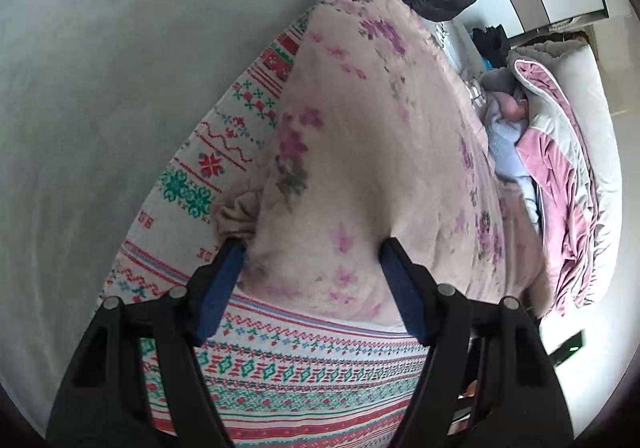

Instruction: Fold large clothes

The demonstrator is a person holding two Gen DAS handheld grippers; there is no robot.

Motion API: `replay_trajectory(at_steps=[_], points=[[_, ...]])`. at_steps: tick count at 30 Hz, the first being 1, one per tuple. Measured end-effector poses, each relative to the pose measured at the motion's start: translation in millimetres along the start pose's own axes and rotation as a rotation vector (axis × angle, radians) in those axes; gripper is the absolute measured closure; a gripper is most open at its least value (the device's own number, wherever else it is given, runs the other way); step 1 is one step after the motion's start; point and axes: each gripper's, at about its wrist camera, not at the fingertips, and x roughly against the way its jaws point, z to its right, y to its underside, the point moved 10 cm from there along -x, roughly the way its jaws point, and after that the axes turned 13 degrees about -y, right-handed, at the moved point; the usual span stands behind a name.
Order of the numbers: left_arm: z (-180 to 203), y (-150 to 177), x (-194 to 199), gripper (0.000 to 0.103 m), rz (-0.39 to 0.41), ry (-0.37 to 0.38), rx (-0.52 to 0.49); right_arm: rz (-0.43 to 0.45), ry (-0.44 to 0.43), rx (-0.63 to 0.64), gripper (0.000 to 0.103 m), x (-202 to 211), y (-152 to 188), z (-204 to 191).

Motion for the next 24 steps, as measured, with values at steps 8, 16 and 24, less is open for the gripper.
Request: replay_trajectory(at_steps=[8,16,24], points=[[6.7,-5.8,-14.9,0.031,-0.01,-0.011,-0.006,0.227,0.104,0.637,0.081,36.6,-54.0,-165.6],[-13.6,-10.7,-3.9,0.031,-0.063,0.159,0.089,0.274,-0.011,1.215,0.081,13.7,13.0,-338.5],[-86.3,-46.3,67.2,0.031,0.122,0.298,0.33,0.081,-0.243,1.321,0.081,-28.8,114.6,-392.1]])
